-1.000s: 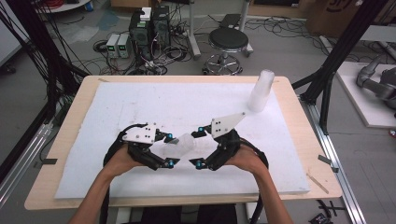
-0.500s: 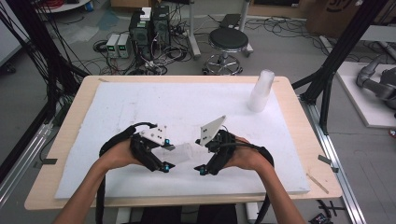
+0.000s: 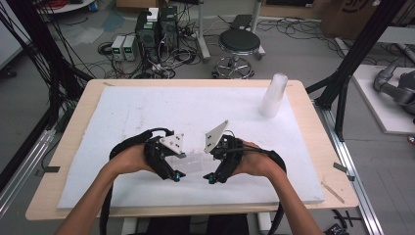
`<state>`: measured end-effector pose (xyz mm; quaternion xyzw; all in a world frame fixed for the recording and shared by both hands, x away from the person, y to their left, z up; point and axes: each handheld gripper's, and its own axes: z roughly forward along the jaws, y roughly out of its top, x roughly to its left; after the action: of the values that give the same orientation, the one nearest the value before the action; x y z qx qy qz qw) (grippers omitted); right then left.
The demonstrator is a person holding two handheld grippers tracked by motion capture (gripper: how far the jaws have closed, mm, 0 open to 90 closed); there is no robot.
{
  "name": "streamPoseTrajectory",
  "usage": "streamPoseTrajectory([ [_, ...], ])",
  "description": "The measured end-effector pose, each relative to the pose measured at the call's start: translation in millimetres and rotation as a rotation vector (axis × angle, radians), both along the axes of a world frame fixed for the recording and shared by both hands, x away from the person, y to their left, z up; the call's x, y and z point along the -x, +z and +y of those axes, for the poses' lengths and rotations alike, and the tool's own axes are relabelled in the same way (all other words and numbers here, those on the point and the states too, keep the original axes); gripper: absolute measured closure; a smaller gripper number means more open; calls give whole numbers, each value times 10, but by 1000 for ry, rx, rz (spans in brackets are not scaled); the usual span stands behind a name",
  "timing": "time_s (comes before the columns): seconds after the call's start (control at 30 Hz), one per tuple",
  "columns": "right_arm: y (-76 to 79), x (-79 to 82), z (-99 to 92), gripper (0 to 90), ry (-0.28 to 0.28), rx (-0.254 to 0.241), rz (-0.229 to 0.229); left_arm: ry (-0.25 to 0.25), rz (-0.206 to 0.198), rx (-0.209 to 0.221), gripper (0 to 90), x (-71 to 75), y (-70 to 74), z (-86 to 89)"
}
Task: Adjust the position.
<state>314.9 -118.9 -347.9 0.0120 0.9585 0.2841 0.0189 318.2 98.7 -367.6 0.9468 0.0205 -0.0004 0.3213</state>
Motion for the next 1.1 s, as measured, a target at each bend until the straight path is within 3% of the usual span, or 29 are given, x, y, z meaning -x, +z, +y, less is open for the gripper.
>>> streamPoseTrajectory([
  [0.47,-19,-16,94,160,17,-34,21,0,7,8,346,-11,-3,-21],
  [0.7,-7,-33,108,234,23,-54,28,-7,12,17,347,-14,-15,-42],
  [0.87,-17,-40,130,301,36,-42,35,-1,18,30,347,-14,-20,-43],
  [0.97,-15,-48,132,413,33,-35,22,-4,23,31,348,-8,-23,-41],
  [1.1,-11,-51,129,423,33,-38,26,-4,24,36,348,-14,-17,-30],
])
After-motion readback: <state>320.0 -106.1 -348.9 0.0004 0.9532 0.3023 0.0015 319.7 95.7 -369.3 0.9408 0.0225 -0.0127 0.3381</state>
